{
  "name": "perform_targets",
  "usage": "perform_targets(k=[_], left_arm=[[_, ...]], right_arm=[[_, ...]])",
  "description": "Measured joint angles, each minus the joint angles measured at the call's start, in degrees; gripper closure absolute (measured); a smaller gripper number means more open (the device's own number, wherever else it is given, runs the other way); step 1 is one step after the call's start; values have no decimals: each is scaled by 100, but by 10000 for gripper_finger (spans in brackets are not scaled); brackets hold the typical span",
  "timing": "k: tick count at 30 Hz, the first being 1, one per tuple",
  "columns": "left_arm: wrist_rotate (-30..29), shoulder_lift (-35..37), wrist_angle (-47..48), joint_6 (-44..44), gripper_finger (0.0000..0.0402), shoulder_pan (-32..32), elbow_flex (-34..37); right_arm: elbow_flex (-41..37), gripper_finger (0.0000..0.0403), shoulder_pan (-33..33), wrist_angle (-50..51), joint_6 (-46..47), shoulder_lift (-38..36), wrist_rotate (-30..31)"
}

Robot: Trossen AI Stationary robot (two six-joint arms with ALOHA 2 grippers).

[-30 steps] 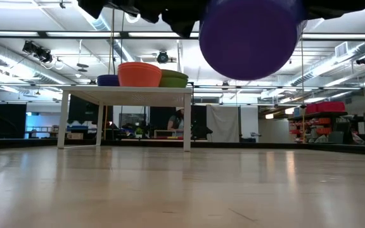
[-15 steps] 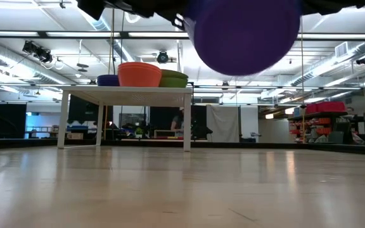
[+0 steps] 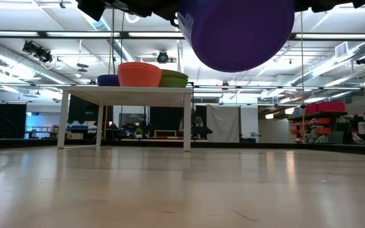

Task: Pick & Place Mini bowls
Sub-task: Stack the blue bowl on top of the blue bowls on the shelf

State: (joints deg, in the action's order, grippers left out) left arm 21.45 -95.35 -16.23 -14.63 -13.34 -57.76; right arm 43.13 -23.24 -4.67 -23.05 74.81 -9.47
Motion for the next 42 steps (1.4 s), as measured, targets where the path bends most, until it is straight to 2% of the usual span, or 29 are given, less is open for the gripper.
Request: perform_targets(k=[12,17,20,23,26,30,35,38,40,42], left_arm=[[55,0,88,42,398,2,0],[-86,8,293,65,398,13,0],[-388,32,570,72,398,11,0],[-928,151,1165,98,398,-16,-131],[-2028,377,2320,291,398,-200,-619],[-3696,679,4295,727,398,-461,-1644],[-5132,962,6831,1621,398,-235,-3146],[-5643,1146,7890,1953,396,181,-3775],[-5677,1365,8191,2002,398,619,-3941],[-5452,1610,8259,1929,399,1220,-3943]], right_arm=[[0,352,0,-167,281,-1,60],[2,304,-9,-358,446,-197,39],[2,264,-15,-358,417,-463,41],[2,228,-38,-316,552,-751,45],[5,204,-116,-187,797,-995,47],[7,195,-251,-45,1073,-1084,48],[7,203,-400,168,1209,-934,61],[7,210,-424,213,1209,-847,60],[6,215,-424,229,1209,-826,63],[7,219,-424,220,1209,-826,63]])
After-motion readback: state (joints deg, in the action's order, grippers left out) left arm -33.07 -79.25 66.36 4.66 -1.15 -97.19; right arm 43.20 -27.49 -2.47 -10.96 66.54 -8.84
